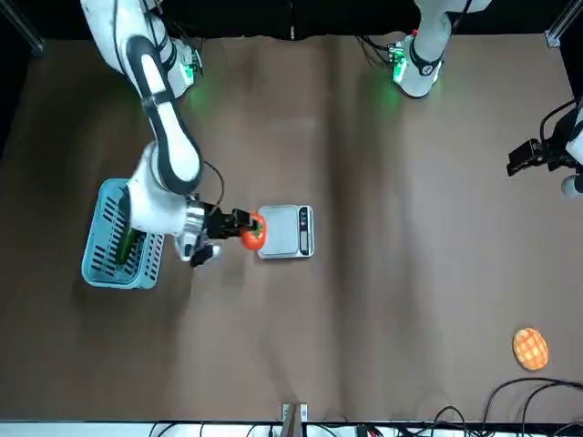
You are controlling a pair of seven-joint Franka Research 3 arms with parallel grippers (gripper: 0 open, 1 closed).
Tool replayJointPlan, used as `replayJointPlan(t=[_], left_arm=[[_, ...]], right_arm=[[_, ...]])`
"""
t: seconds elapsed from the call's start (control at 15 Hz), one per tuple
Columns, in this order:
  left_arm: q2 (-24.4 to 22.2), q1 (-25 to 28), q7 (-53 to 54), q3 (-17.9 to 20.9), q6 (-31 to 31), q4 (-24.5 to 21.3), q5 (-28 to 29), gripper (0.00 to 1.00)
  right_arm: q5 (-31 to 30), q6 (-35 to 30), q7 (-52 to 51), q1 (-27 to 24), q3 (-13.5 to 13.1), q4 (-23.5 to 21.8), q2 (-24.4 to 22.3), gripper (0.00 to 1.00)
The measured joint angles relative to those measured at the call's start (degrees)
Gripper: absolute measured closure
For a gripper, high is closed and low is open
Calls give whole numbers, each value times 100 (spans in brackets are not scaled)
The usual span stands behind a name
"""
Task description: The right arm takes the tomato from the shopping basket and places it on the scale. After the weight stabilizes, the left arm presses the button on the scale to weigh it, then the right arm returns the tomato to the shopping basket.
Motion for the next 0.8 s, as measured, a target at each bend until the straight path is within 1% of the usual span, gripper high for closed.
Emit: replayJointPlan(t=[0.07,0.13,0.27,0.4,0.53,0.67,0.8], left_arm=[[0,3,0,2,0,-1,0,0],[0,10,-4,10,-2,-1,0,0],[0,11,-80,15,-47,-1,0,0],[-3,11,-329,3,-128,-1,0,0],[-43,6,-454,-17,-204,1,0,0],[-138,-12,-464,-32,-354,1,0,0],[-241,-25,-464,-62,-469,0,0,0]], right_arm=[[-402,-3,202,-1,-124,9,-153,29],[-1216,-25,460,-5,-374,9,-414,29],[-2143,-141,603,-16,-628,10,-605,29],[-3198,-394,675,-32,-841,65,-759,29],[-3902,-746,838,-34,-1105,249,-871,29],[-4484,-983,910,-43,-1430,449,-908,29],[-4819,-1103,952,-58,-1672,519,-918,29]])
